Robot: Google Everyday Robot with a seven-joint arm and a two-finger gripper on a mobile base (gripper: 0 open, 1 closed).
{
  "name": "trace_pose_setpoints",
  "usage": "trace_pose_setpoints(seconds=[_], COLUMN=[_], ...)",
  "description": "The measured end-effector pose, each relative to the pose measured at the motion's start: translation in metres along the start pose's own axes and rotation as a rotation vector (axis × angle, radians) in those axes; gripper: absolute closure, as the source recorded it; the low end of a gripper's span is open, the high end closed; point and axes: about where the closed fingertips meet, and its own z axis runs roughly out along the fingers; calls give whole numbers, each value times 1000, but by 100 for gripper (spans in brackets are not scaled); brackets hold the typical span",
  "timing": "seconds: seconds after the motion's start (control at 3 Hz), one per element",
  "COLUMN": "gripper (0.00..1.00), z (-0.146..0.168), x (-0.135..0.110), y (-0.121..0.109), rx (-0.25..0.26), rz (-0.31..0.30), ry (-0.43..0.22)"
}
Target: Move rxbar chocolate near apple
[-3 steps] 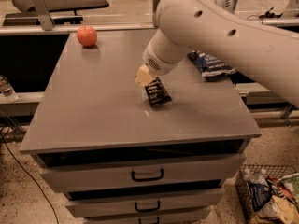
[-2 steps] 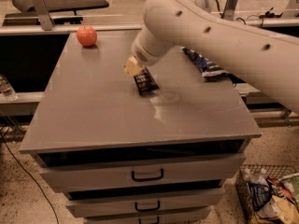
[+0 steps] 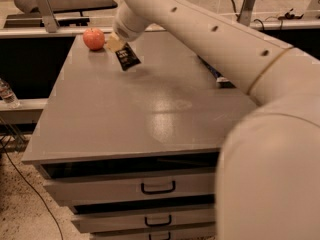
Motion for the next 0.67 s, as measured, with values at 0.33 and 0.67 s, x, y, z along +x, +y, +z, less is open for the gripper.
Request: trace_pose_setpoints(seconds=[0.33, 0.67], gripper=[100, 100], z=[39, 66], x=[-37, -68], y=[-15, -31], rx=[-18, -8], rz=[-14, -6], ry=[-56, -109])
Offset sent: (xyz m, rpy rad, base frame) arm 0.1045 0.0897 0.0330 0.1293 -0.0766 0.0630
